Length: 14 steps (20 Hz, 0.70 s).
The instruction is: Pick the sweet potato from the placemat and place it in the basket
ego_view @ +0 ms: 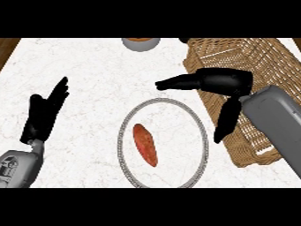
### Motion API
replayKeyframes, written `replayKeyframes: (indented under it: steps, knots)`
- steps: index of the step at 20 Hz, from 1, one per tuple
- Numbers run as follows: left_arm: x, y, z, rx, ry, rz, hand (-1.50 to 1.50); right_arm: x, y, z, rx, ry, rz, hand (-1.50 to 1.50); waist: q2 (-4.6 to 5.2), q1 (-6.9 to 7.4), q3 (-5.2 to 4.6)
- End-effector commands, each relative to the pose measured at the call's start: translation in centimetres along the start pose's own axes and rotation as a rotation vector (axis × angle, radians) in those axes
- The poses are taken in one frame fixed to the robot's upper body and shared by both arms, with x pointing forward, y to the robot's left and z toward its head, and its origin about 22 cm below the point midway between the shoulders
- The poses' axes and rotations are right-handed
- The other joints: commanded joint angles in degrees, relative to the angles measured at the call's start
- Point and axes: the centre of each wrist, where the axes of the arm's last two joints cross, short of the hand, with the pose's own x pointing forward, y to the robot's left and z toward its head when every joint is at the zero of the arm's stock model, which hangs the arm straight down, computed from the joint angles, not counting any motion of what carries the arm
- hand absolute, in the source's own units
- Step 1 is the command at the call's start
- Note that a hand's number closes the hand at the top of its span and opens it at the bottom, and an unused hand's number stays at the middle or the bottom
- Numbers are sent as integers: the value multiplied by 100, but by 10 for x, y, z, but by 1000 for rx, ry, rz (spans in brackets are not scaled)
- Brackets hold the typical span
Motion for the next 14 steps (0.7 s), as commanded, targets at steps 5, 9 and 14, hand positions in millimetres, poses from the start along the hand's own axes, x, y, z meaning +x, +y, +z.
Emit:
replayKeyframes:
  steps: [5, 9, 14]
  knots:
    - [-2, -24, 6, 21, -12, -6, 0, -29, 11, 0, -67, 6, -20, -150, 3, -2, 1]
    - [1, 1, -4, 9, -11, -5, 0, -23, 49, -51, -38, -19, 4, -150, 2, -12, 0]
    - [5, 7, 0, -3, 8, 11, 0, -39, 40, -35, -34, -1, -44, -150, -4, -2, 1]
